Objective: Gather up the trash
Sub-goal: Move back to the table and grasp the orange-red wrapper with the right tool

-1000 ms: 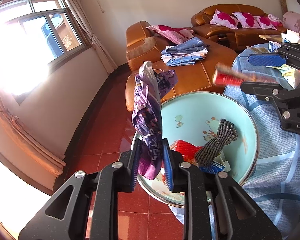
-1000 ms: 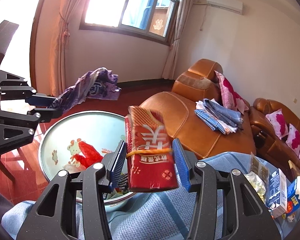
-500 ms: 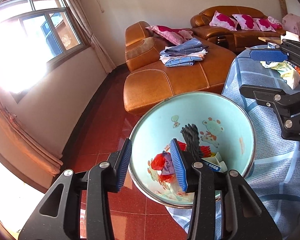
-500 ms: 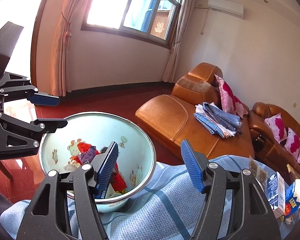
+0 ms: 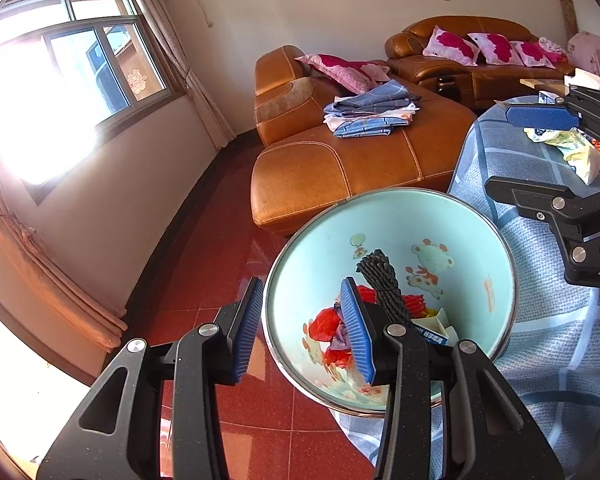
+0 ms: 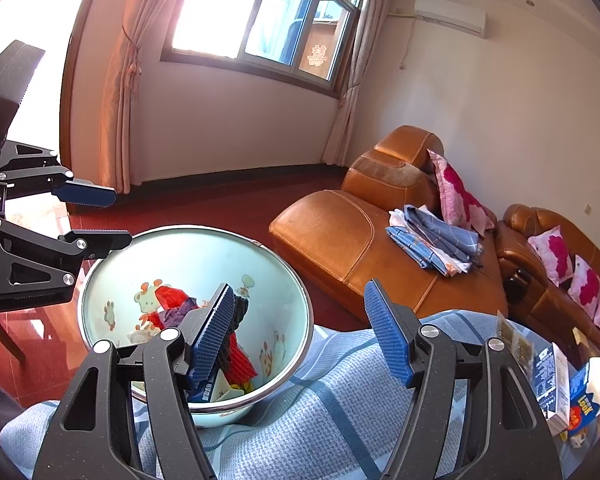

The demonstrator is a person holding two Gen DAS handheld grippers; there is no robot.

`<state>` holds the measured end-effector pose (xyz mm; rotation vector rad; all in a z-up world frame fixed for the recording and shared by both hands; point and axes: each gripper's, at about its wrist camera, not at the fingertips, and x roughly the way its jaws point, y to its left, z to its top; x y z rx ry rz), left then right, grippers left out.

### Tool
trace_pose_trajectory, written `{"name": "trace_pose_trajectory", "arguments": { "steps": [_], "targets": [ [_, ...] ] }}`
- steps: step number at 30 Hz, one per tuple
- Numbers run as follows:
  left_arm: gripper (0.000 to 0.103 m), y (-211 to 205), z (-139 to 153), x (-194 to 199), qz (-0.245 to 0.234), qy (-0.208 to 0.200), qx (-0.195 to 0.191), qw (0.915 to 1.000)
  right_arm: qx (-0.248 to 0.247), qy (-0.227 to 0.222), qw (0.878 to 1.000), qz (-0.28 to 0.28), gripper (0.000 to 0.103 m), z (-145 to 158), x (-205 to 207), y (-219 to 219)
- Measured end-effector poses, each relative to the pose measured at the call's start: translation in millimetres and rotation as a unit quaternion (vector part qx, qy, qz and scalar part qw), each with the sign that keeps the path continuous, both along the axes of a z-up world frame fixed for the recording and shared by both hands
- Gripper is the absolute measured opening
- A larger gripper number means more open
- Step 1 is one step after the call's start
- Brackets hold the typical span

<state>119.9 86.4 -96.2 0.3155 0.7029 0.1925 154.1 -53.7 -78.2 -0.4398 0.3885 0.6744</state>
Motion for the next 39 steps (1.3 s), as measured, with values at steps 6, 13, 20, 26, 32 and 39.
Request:
{"name": "trace_pose_trajectory", "arguments": {
  "steps": [6, 13, 20, 26, 32, 39],
  "targets": [
    [0.046, 0.4, 1.1, -1.1, 0.000, -0.003, 0.000, 1.0000, 0.001, -0.004, 1.000, -0.005, 0.069, 0.7, 1.3, -2.5],
    [0.050, -3.4, 1.3, -1.5, -0.003, -0.003, 0.001, 1.0000, 0.003, -0.011, 1.000, -0.020, 0.075, 1.4, 0.7, -5.9],
    [0.054, -13.2, 2.3, 4.7, -0.013, -0.007, -0.012, 0.9998, 0.006, -0.004, 0.997, -0.082, 0.075, 6.8, -0.6, -28.1],
    [0.063, -50.1, 1.7, 18.8, -0.056, -0.003, -0.032, 0.9979, 0.025, 0.009, 0.983, -0.180, 0.075, 23.0, 6.3, -96.5],
    [0.064, -101.6, 9.1, 29.7, -0.115, -0.007, -0.039, 0.9926, 0.060, 0.045, 0.950, -0.302, 0.075, 20.0, 19.8, -179.8],
    [0.074, -159.5, 18.4, 50.0, -0.167, -0.009, -0.053, 0.9845, 0.054, 0.099, 0.913, -0.392, 0.075, -3.6, 30.8, -248.9]
  ]
}}
